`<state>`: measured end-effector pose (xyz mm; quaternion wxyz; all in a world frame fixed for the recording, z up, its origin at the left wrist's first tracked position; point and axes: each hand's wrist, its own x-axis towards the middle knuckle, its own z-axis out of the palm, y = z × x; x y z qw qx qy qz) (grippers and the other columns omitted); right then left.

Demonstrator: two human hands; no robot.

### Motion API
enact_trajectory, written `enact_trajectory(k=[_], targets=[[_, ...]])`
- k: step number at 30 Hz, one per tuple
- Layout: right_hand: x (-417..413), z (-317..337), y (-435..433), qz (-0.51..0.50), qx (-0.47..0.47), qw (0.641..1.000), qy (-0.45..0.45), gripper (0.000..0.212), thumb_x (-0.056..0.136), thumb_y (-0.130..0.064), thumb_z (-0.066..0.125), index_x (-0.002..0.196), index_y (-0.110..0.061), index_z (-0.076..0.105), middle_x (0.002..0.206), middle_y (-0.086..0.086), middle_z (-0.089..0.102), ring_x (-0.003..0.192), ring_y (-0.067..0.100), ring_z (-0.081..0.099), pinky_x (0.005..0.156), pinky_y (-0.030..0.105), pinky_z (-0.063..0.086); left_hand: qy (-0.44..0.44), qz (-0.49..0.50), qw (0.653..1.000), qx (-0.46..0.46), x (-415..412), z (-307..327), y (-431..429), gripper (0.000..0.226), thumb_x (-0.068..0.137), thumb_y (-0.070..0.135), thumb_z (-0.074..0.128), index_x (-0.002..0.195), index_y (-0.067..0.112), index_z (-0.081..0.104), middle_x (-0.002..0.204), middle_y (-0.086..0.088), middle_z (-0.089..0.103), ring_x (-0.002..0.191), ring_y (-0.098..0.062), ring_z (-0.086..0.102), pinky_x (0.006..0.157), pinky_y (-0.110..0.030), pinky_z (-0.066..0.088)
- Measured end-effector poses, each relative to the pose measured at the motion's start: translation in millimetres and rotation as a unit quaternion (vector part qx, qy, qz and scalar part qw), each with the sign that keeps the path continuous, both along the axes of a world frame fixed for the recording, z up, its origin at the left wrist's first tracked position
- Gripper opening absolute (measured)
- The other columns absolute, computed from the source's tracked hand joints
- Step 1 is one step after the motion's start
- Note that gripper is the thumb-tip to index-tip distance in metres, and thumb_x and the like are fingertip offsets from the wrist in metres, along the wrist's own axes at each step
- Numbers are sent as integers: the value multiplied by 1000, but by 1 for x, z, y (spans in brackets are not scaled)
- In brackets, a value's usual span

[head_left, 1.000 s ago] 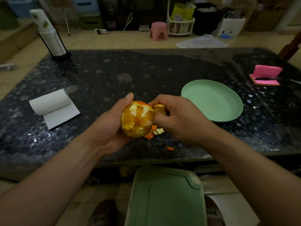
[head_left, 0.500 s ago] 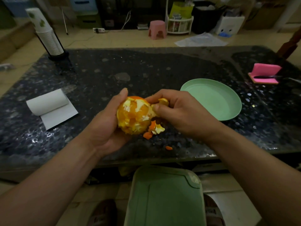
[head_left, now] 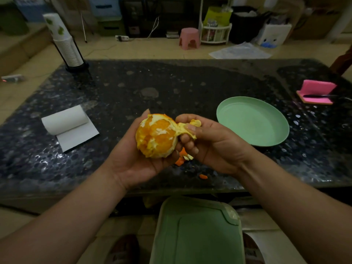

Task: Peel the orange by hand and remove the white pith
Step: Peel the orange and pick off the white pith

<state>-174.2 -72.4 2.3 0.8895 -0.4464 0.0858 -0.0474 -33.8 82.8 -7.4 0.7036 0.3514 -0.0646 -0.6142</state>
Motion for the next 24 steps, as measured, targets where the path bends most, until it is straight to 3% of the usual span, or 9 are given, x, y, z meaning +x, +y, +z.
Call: enact_trajectory(k=[4,7,11,13,14,16,17,21,24], targets=[[5,-11,-2,11,40,999,15,22,86,-13,72,108,-13,74,80,8,66,64,9,64,56,16,52,22,1,1000,-11,1,-7,-2,62,95,61,57,123,7,69,112,-18,70,88,-29,71,76,-39,63],[9,-12,2,-25,86,996,20,19,90,-8,64,103,-13,77,78,6,64,64,9,60,56,16,49,47,30,998,-18,-3,-9,-3,59,95,55,60,109,1,77,105,-18,72,84,-28,72,73,-37,64],[19,-9,5,-111,83,990,37,21,97,-7,55,117,-8,63,78,5,66,64,10,59,56,18,51,93,70,993,3,-4,-12,-13,69,100,59,49,102,-3,78,105,-18,70,82,-28,71,72,-37,64],[22,-12,-2,-163,-41,980,108,17,106,-9,54,118,-8,65,84,7,71,65,13,66,57,23,56,63,77,994,39,-3,-12,-16,71,100,63,50,97,-1,81,107,-20,72,85,-29,71,78,-39,62],[21,-16,-6,-183,-168,954,166,17,108,-13,54,117,-12,69,91,7,75,70,15,71,61,27,59,41,81,994,63,-2,-12,-16,68,100,63,52,94,1,82,106,-21,73,85,-31,71,80,-39,61],[18,-25,-14,-180,-446,842,243,19,109,-22,56,117,-26,74,106,-1,76,91,12,74,79,34,62,6,82,991,102,-1,-13,-14,60,99,58,57,101,3,80,111,-24,75,87,-35,73,83,-43,61],[16,-29,-15,-158,-526,799,244,21,109,-24,57,121,-30,73,112,-7,75,100,10,71,87,35,60,-11,82,990,114,-2,-13,-11,57,100,56,58,109,3,77,116,-25,75,89,-36,73,86,-45,60],[13,-29,-12,-96,-590,773,212,28,108,-29,59,134,-31,69,123,-10,71,113,7,66,99,35,56,-66,69,985,142,-4,-10,-7,55,103,52,55,124,4,70,119,-24,75,92,-35,78,72,-43,65],[8,-14,-9,-108,-604,771,172,26,107,-36,60,131,-34,70,117,-18,72,106,-4,66,89,23,53,-106,74,979,157,-4,-6,-7,53,103,51,54,124,5,70,118,-22,76,96,-33,78,79,-46,65]])
